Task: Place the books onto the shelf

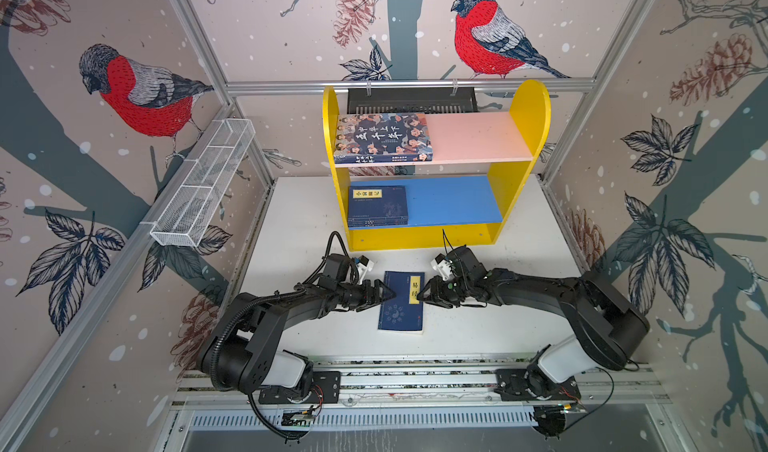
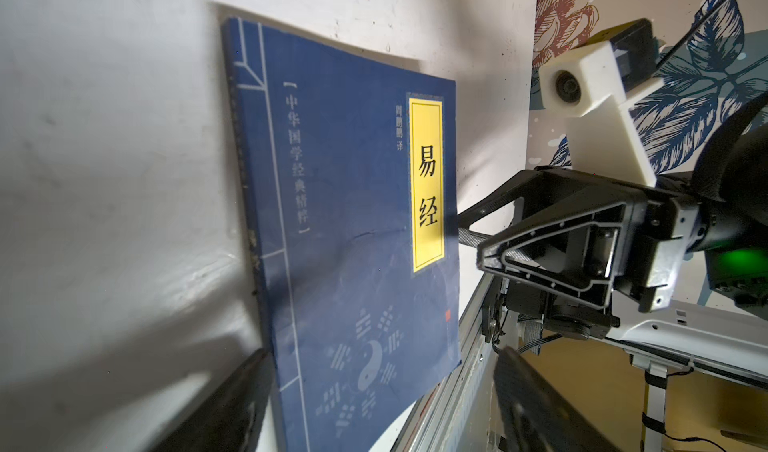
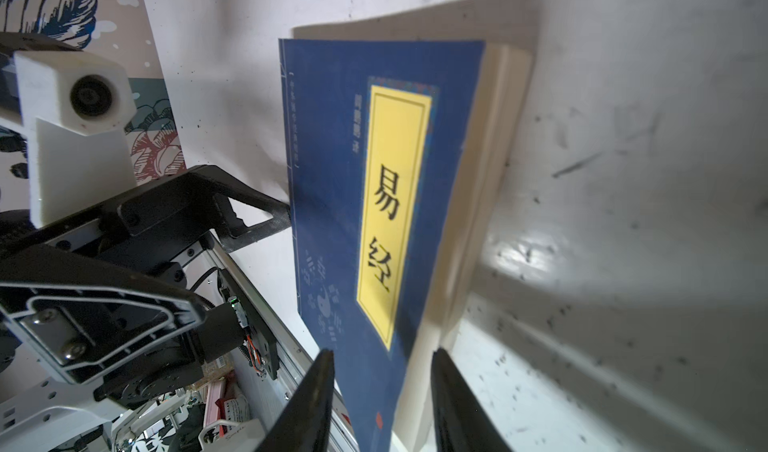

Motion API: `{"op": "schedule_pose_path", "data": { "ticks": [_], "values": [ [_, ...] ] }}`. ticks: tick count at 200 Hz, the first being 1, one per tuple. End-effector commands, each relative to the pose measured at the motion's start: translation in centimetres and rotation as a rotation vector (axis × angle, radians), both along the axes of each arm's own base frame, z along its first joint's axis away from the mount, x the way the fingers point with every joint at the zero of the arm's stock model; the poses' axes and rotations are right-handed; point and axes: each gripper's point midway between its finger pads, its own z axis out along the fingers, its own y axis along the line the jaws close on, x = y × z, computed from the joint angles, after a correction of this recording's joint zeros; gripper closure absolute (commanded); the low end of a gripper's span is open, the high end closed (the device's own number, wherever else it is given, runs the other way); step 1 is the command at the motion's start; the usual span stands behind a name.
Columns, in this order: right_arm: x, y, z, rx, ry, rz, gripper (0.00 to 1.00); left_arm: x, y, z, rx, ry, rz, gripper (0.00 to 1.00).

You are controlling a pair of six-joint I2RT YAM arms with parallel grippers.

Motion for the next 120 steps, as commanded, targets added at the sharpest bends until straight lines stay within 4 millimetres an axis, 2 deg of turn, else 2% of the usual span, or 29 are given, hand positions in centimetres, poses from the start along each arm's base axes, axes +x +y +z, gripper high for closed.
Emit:
{"op": "schedule_pose_path", "data": {
  "ticks": [1,23,75,120],
  "values": [
    [-0.2,-0.7,-1.3,-0.04,0.033,-0.034,0.56,0.0,0.1,0.0,0.002,-0.013,-0.004,0.16],
    [-0.3,-0.9,-2.2,-0.059,0.052,-0.041,0.54,0.0,0.0,0.0,0.0,-0.01,-0.006,0.16],
    [-0.1,0.1,-2.6,-0.02,0.075,-0.034,0.48,-0.2,-0.2,0.1,-0.025,-0.006,-0.014,0.15],
    [0.2,1.1,-2.5,0.042,0.085,-0.052,0.5,-0.2,-0.5,0.8,-0.06,-0.004,-0.017,0.15]
  ]
}}
